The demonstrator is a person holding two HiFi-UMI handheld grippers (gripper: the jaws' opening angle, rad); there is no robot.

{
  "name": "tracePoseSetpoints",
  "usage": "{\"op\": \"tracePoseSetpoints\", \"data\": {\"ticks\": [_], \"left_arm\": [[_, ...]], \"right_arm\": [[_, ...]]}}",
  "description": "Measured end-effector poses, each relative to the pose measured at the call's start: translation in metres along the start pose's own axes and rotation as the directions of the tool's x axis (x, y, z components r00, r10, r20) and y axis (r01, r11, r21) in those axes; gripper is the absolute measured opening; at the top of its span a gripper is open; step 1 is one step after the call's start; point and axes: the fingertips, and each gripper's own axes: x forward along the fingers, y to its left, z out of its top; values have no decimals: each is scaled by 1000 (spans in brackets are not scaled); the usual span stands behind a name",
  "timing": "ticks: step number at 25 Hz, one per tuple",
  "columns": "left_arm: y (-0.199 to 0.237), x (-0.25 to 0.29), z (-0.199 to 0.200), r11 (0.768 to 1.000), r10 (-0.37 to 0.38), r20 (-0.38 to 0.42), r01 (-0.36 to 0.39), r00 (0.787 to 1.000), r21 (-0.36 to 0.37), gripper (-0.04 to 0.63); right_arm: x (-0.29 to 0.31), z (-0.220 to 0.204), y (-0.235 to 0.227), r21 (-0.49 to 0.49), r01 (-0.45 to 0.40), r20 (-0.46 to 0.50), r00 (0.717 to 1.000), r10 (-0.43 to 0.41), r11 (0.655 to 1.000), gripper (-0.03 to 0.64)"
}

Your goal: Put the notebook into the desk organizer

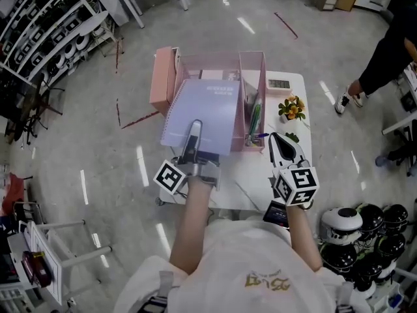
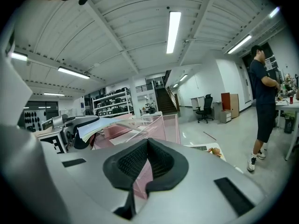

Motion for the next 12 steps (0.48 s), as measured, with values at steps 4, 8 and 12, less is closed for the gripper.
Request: {"op": "tracePoseSetpoints", "data": {"ticks": [4, 8, 12], "left_arm": [[13, -3, -3, 999, 44, 6, -44, 999, 0, 55], [29, -3, -10, 992, 122, 8, -122, 993, 25, 55], [43, -1, -14, 977, 202, 0, -202, 979, 73, 43]], "right_arm": [[8, -2, 0, 6, -16, -7, 1000, 16, 1000, 11], [12, -5, -3, 14, -29, -14, 999, 29, 999, 11], [18, -10, -2, 23, -41, -23, 999, 42, 999, 11]]}}
